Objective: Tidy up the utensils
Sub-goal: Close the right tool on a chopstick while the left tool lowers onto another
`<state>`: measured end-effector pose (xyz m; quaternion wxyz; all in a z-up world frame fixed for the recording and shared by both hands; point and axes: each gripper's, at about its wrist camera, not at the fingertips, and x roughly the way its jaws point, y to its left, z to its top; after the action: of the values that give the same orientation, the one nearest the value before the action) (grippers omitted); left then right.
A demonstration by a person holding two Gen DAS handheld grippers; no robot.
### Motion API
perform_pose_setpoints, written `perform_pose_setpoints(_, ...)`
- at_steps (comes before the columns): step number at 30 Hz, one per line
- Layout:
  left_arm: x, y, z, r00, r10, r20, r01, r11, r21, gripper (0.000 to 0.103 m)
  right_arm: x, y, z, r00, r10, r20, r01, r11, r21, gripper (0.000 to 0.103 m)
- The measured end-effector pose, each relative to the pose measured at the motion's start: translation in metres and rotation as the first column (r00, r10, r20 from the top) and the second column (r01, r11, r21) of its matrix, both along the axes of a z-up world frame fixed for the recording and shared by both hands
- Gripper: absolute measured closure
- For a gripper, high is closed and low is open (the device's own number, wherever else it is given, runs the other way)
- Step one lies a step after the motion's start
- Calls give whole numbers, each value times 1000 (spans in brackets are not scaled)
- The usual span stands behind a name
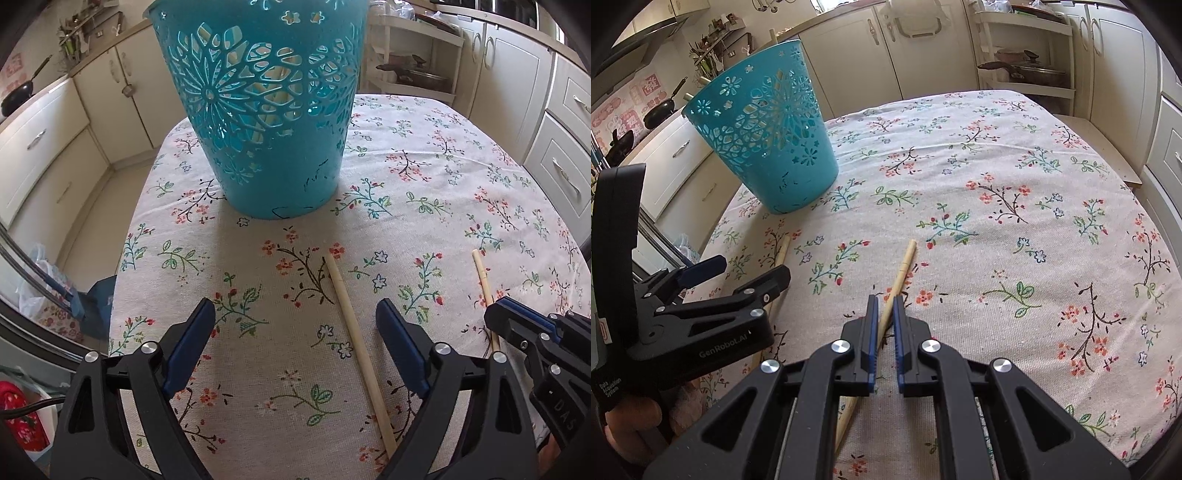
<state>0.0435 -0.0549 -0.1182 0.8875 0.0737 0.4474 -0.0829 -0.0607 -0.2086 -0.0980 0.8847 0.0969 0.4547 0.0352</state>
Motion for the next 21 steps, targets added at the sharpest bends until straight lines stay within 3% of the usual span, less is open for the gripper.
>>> perform_pose_setpoints(5, -2, 0, 0, 1000, -10, 6, 10, 1000, -8, 38, 0, 0, 1, 1000, -2, 4, 2, 1000, -7, 94)
perform_pose_setpoints(8, -5, 1, 1, 1000, -14, 14, 14, 1000, -22, 58, 0, 0, 1, 1000, -5, 7, 5, 1000, -9, 94)
perform_pose_setpoints(10, -8, 2, 2, 1000, -14, 17, 15, 999, -34, 85, 1, 1, 1, 1000, -5, 6, 5, 1000, -10, 94)
perform_pose_setpoints(12, -11, 6, 3, 1000, 2, 9, -1, 999, -50, 94, 1, 0, 1, 1000, -5, 5, 5, 1000, -8, 94)
perform_pose_setpoints(17, -13, 16, 5, 999, 18, -30, -20, 999, -47, 94, 1, -1, 1, 1000, -6, 4, 6, 1000, -1, 94)
perform_pose_setpoints(19, -9, 17, 5, 998, 32, -49, -34, 999, -38, 84, 1, -1, 1, 1000, -5, 5, 6, 1000, -2, 94)
perform_pose_setpoints(21, -5, 22, 6, 997, 48, -61, -51, 998, -42, 80, 1, -1, 1, 1000, -5, 7, 5, 1000, -4, 94)
